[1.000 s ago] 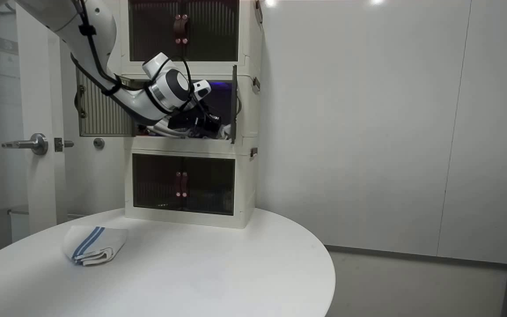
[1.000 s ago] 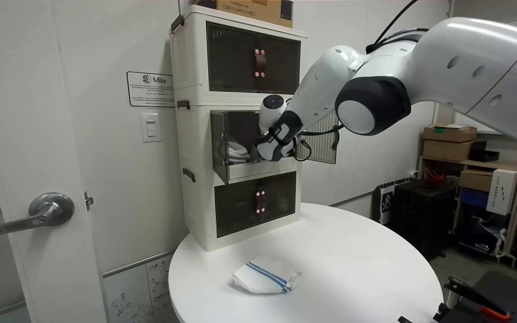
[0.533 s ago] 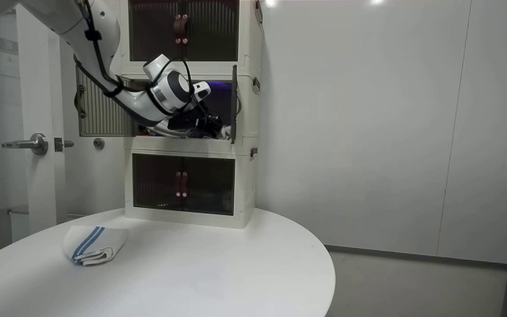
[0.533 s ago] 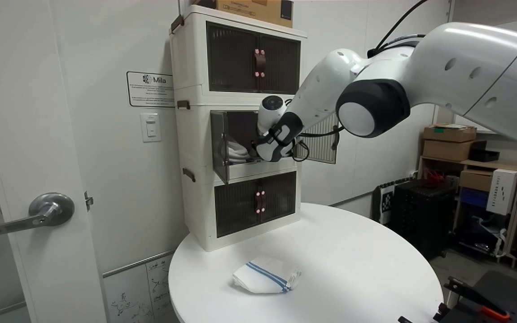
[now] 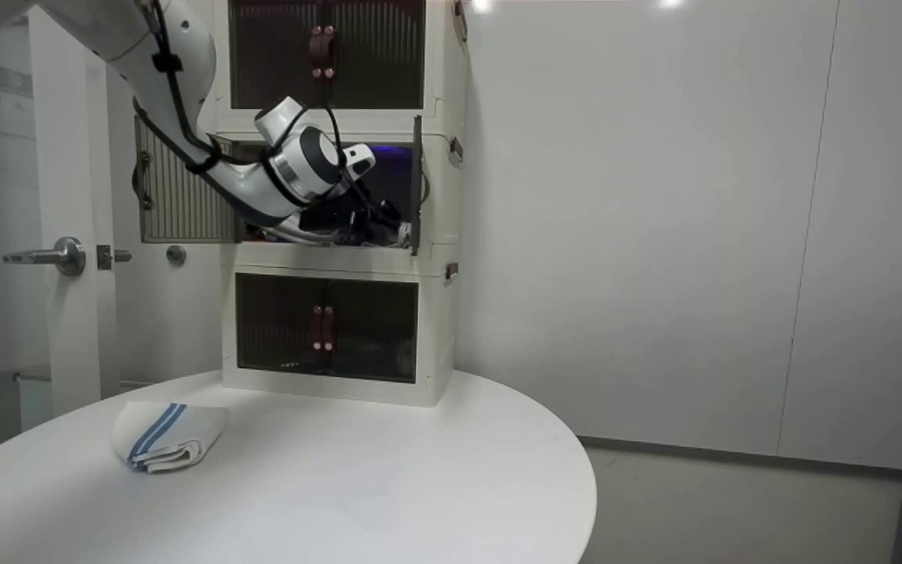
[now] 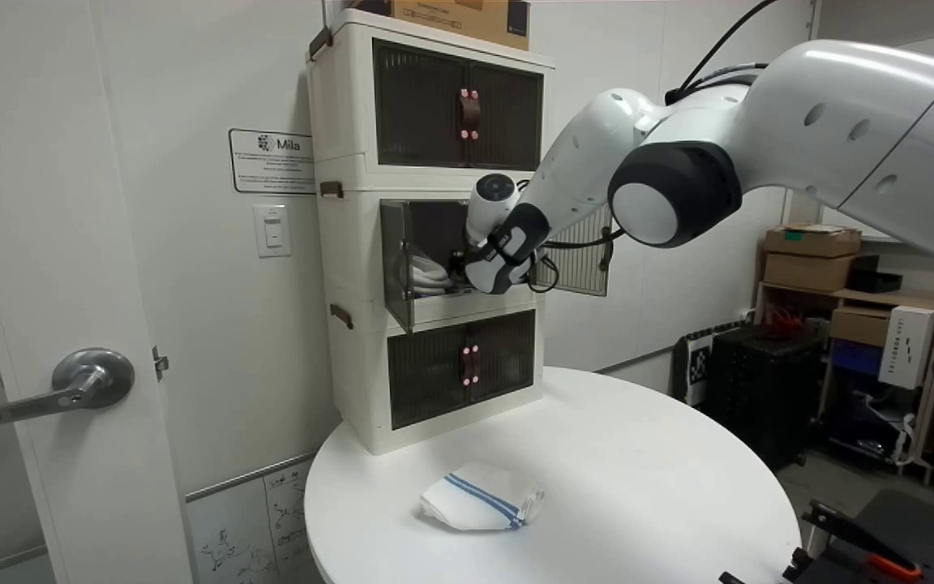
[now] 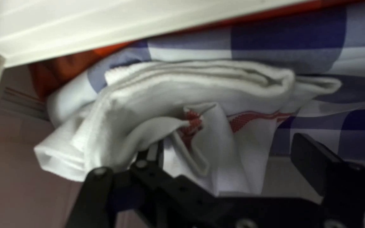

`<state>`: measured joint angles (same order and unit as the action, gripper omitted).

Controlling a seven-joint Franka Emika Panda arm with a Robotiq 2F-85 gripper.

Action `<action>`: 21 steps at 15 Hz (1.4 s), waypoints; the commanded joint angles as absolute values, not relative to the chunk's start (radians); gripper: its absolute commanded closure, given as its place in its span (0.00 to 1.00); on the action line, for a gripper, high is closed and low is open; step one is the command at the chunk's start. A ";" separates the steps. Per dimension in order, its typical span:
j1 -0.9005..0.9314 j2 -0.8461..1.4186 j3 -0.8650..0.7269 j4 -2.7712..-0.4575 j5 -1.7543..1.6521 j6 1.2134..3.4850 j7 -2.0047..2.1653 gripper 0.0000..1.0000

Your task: Put the towel in the middle cabinet

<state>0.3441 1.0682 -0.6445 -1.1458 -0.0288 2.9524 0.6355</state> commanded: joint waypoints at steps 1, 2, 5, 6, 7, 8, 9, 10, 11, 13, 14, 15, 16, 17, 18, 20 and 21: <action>0.364 0.988 -0.643 -1.252 -0.055 3.009 0.595 0.00; 0.372 0.973 -0.644 -1.282 -0.056 3.025 0.585 0.00; 0.402 0.918 -0.650 -1.376 -0.068 3.073 0.561 0.00; 0.415 0.901 -0.660 -1.407 -0.073 3.086 0.558 0.00; 0.427 0.881 -0.666 -1.436 -0.081 3.099 0.553 0.00; 0.440 0.858 -0.674 -1.464 -0.089 3.107 0.547 0.00; 0.450 0.831 -0.674 -1.492 -0.099 3.111 0.537 0.00; 0.458 0.803 -0.670 -1.519 -0.110 3.106 0.520 0.00; 0.463 0.776 -0.662 -1.544 -0.120 3.103 0.504 0.00; 0.452 0.707 -0.611 -1.596 -0.144 3.083 0.439 0.00; 0.443 0.675 -0.581 -1.620 -0.154 3.069 0.404 0.00; 0.433 0.644 -0.549 -1.646 -0.133 3.056 0.339 0.00; 0.418 0.614 -0.517 -1.668 -0.141 3.039 0.305 0.00; 0.403 0.589 -0.486 -1.686 -0.145 3.021 0.275 0.00; 0.384 0.563 -0.453 -1.705 -0.149 3.002 0.249 0.00; 0.359 0.521 -0.412 -1.735 -0.166 2.941 0.210 0.00; 0.350 0.496 -0.401 -1.751 -0.183 2.889 0.192 0.00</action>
